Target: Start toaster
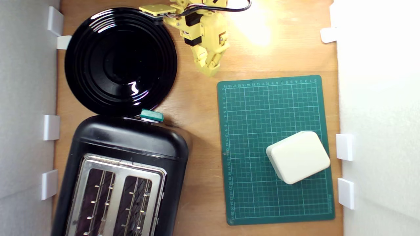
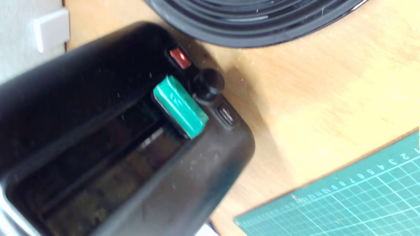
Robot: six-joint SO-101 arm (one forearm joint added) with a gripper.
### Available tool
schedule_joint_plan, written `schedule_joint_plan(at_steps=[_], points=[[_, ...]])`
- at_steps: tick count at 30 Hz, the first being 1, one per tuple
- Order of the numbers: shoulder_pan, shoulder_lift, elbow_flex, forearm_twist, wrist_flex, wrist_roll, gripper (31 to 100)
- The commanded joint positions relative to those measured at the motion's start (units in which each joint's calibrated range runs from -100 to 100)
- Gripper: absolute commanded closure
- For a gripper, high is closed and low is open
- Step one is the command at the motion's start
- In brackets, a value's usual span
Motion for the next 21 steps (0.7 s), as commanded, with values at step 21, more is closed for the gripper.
schedule_joint_plan(at_steps=[21], points=[[-2.66, -0.67, 0.29, 0.55, 0.31, 4.78, 98.3]])
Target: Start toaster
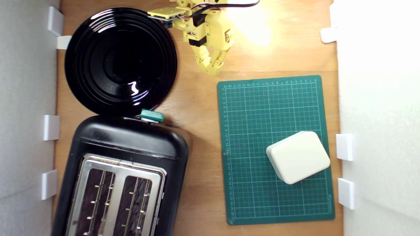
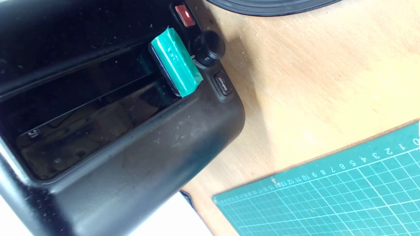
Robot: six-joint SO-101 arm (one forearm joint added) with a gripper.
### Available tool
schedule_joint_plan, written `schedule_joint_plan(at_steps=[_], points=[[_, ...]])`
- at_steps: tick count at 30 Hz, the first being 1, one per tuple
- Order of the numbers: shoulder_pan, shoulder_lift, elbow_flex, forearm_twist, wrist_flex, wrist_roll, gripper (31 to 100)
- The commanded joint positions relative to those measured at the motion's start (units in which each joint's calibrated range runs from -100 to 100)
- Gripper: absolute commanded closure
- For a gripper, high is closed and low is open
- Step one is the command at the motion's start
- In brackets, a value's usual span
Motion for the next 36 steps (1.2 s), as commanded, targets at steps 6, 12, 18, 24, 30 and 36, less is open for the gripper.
schedule_joint_plan(at_steps=[6, 12, 18, 24, 30, 36], points=[[0.14, -0.67, 0.29, 0.55, 0.14, -0.16, 98.1], [-0.49, -0.67, 0.29, 0.55, 0.22, -0.05, 98.5], [-0.49, -0.34, 0.29, 0.55, 0.22, -0.05, 98.6], [-0.49, -0.34, 0.29, 0.55, 0.22, -0.05, 98.6], [-0.49, -0.34, 0.29, 0.55, 0.22, -0.05, 98.6], [-0.49, -0.34, 0.29, 0.55, 0.22, -0.05, 98.6]])
